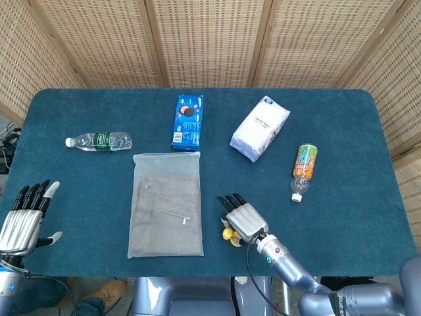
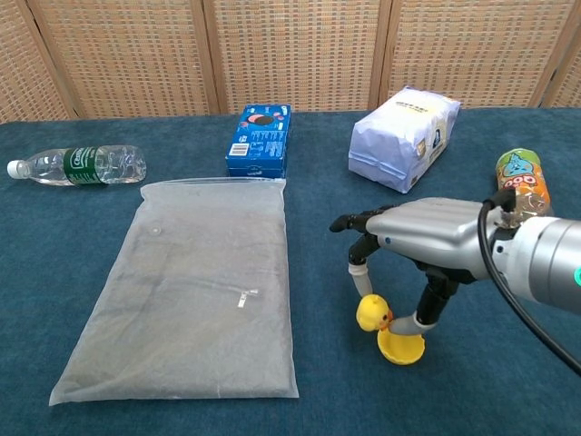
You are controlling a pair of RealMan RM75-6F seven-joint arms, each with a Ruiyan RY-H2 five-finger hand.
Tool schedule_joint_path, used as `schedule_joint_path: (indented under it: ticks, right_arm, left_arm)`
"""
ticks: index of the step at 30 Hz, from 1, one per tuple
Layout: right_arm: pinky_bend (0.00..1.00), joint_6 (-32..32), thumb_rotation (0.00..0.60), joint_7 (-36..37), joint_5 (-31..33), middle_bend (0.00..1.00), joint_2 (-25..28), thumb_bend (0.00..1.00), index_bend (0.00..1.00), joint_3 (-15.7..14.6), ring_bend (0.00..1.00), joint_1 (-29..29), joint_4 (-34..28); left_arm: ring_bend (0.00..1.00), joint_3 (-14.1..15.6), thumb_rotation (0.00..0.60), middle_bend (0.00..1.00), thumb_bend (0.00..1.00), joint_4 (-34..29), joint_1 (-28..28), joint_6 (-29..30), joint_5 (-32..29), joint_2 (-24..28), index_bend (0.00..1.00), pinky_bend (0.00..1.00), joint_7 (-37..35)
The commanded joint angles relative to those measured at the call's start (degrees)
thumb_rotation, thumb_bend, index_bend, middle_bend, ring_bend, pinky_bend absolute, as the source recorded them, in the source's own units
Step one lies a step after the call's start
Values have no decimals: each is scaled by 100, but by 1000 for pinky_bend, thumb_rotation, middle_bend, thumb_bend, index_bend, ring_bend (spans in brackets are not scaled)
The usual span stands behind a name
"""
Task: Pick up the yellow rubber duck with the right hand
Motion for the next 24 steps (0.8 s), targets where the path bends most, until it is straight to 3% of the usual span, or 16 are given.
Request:
schedule_joint_path:
  ticks: [1, 24]
  right_arm:
    - [0, -18, 600, 14, -164, 0, 17, 283, 548, -117, 0, -37, -15]
    - [0, -8, 600, -228, -157, 0, 4, 274, 546, -355, 0, -62, 219]
  left_arm:
    - [0, 0, 600, 0, 18, 1, 2, 6, 2, 0, 0, 0, -5]
    - [0, 17, 600, 0, 19, 13, -18, -30, -31, -33, 0, 0, 48]
